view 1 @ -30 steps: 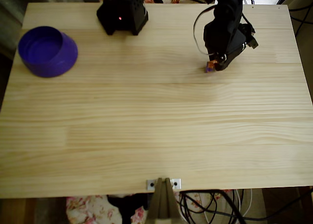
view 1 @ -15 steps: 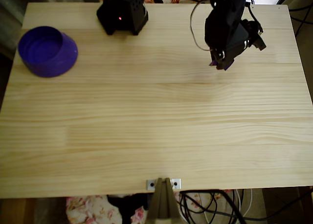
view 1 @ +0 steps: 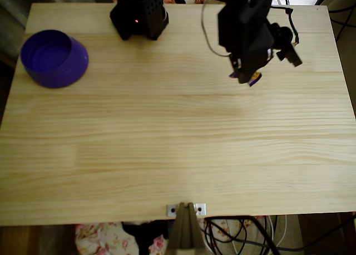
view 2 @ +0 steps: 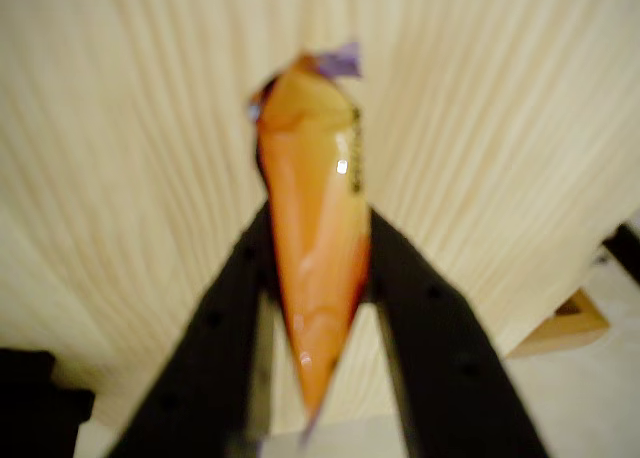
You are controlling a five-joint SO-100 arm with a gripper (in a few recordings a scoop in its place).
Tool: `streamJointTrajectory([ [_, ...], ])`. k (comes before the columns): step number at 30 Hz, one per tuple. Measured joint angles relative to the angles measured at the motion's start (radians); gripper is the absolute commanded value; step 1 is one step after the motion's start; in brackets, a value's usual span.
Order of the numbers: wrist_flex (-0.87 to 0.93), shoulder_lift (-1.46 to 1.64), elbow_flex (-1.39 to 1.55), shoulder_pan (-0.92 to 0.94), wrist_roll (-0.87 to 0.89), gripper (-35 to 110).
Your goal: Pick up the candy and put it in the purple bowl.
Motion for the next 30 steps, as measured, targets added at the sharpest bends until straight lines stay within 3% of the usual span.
streamJointTrajectory([
  [15,0.169,0.086,-0.112,0.347,-0.026,0],
  [30,0.314,0.120,-0.236,0.750,-0.183,0],
])
